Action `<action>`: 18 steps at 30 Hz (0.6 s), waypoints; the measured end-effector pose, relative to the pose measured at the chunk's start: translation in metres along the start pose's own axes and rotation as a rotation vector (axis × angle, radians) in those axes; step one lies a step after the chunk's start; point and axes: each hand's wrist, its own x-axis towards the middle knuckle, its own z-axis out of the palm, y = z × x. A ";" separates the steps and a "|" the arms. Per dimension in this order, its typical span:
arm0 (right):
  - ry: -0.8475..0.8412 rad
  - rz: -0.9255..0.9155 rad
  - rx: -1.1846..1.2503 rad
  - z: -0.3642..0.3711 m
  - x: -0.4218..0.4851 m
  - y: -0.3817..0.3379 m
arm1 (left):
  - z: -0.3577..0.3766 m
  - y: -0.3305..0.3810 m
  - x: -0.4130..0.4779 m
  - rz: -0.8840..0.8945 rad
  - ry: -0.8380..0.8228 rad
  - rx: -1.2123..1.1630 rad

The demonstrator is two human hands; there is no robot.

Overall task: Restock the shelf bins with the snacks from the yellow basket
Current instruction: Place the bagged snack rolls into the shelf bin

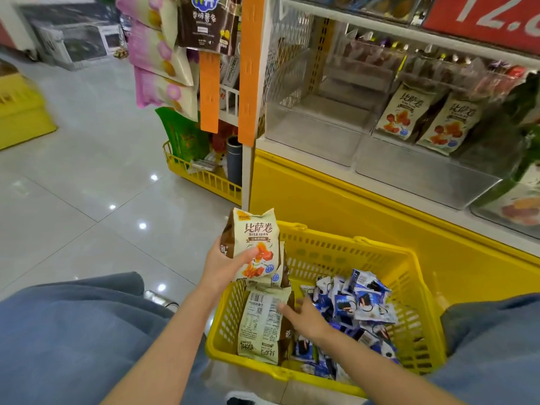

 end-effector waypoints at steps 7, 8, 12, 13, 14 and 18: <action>0.010 -0.031 0.038 0.014 -0.009 0.005 | -0.005 -0.001 0.000 0.033 0.070 -0.071; 0.027 -0.084 0.017 0.010 -0.011 0.000 | -0.005 0.000 0.000 0.054 0.108 -0.075; 0.244 -0.299 -0.114 -0.022 -0.021 -0.028 | -0.008 0.009 0.003 0.105 0.234 -0.120; 0.331 -0.360 -0.198 -0.031 -0.022 -0.034 | -0.009 0.010 0.003 0.108 0.252 -0.143; 0.412 -0.419 -0.283 -0.037 -0.021 -0.038 | -0.010 0.010 0.003 0.115 0.267 -0.161; 0.284 -0.515 -0.475 -0.019 -0.005 -0.034 | -0.012 0.008 0.004 0.126 0.322 -0.173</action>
